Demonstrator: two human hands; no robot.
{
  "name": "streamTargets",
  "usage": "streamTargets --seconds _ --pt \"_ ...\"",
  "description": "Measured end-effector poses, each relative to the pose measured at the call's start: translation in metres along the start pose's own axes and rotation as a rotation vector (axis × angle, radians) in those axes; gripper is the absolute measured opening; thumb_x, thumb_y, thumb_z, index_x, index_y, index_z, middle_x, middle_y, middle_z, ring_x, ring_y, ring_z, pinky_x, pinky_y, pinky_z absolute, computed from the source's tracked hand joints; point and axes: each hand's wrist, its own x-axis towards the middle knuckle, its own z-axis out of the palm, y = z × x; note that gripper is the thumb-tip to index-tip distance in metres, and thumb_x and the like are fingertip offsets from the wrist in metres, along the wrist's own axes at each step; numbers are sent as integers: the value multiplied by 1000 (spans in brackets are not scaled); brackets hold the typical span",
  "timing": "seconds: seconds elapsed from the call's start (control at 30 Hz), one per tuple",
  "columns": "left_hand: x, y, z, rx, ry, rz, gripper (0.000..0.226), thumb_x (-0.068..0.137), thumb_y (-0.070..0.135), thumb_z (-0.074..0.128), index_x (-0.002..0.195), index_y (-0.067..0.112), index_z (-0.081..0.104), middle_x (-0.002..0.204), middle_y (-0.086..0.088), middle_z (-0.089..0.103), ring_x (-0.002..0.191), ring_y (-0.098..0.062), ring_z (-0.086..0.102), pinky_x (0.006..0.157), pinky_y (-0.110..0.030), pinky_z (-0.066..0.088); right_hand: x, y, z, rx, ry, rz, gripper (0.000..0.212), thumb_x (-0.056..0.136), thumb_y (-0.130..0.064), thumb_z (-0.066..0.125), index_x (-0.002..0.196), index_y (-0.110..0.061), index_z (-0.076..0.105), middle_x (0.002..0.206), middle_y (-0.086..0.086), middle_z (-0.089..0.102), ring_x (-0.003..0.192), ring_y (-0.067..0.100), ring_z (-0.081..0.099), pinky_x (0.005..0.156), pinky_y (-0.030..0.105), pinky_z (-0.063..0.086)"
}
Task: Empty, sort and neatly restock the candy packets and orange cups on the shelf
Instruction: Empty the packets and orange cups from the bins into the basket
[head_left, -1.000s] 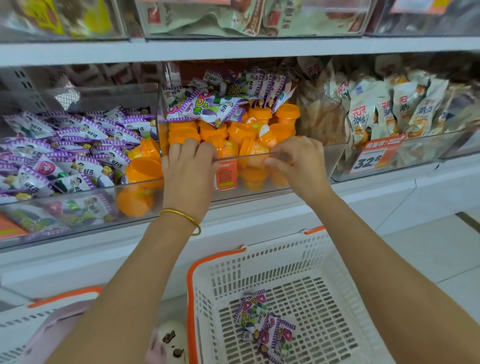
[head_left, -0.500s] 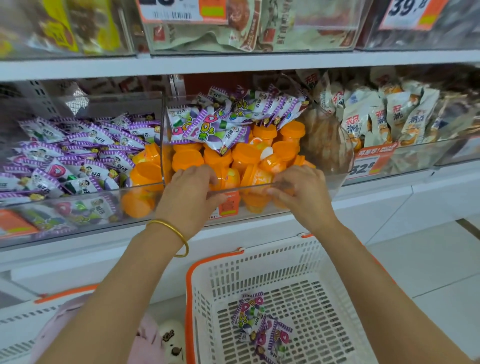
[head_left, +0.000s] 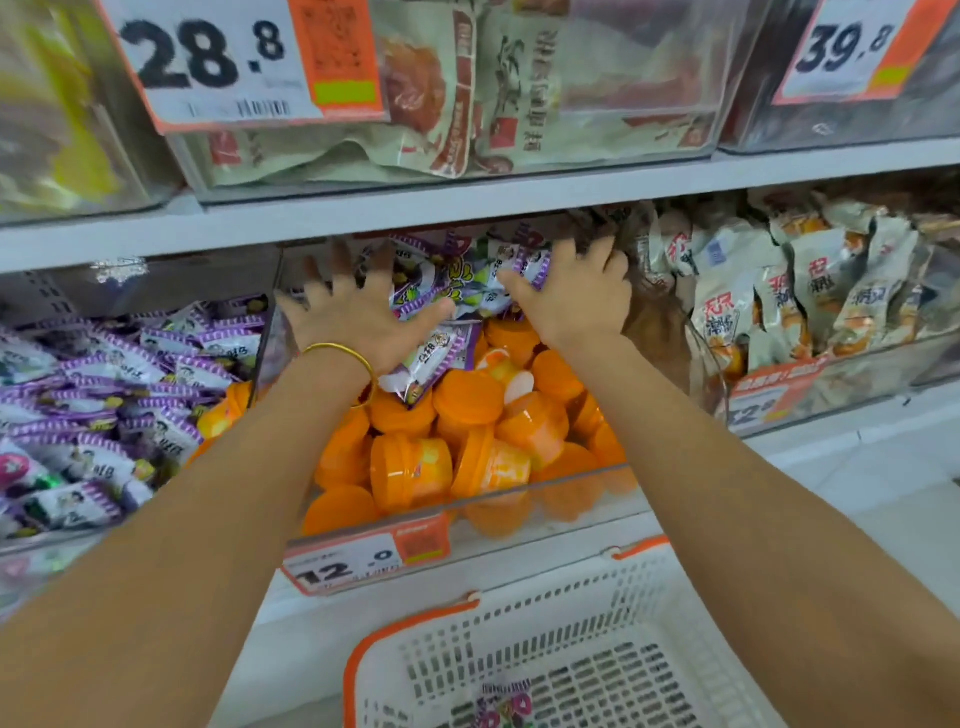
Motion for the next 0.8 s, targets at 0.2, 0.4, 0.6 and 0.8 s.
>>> streamTargets --seconds 0.2,0.4,0.6,0.8 --pt "14 11 10 -24 -96 32 94 68 89 27 147 43 1 159 -2 2 143 -39 4 110 -64 4 20 -10 0 -56 17 102 91 78 -83 31 124 -8 56 136 23 44 130 39 28 101 48 26" --pt "10 10 9 -22 -134 183 89 70 85 33 146 44 11 158 7 11 144 -29 10 111 -62 7 23 -19 7 124 5 62 91 74 -79 49 129 -6 48 133 19 42 124 38 35 94 44 39" --pt "0 5 9 -2 -128 292 88 72 86 33 146 43 13 157 10 11 144 -23 11 114 -56 8 37 -20 8 234 -100 -14 58 80 -66 57 99 -12 65 108 14 63 120 34 46 81 35 39" --pt "-17 -2 5 -413 61 327 100 65 76 57 145 26 26 142 -5 33 134 -25 32 111 -35 25 9 -15 8 354 137 -123 40 83 -52 63 81 -13 66 78 9 59 91 33 52 92 37 34"
